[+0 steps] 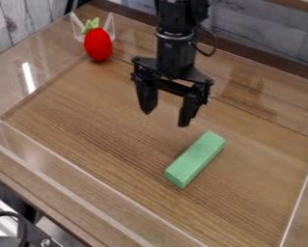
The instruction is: Move the red fruit to the left
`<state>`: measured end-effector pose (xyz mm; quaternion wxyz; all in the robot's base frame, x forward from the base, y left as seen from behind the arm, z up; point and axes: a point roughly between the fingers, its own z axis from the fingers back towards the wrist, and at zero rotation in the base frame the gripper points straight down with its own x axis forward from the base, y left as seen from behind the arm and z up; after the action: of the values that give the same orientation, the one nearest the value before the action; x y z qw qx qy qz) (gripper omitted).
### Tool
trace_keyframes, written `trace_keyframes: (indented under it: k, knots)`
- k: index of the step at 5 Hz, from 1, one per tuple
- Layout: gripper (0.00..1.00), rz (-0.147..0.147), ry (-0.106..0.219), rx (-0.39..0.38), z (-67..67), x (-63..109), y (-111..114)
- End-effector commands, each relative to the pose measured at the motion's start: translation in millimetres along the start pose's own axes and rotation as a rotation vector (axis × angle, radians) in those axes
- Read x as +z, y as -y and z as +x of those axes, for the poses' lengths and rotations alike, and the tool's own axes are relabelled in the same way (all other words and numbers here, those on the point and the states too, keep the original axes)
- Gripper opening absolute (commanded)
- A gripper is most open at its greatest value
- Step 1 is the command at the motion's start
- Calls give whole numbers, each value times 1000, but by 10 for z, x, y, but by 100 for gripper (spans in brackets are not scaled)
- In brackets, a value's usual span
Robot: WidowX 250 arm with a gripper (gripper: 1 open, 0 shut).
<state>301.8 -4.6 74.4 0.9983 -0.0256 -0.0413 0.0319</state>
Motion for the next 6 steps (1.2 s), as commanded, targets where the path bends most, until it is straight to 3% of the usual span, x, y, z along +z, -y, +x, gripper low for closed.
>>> trace_keyframes:
  k: [1, 3, 5, 6]
  knots:
    - [100, 9, 75, -8, 134, 140, 18]
    - [100, 28, 128, 73, 162, 42, -21]
    - [100, 5, 183, 38, 495, 64, -110]
    - [100, 4, 210, 52, 605, -33, -243]
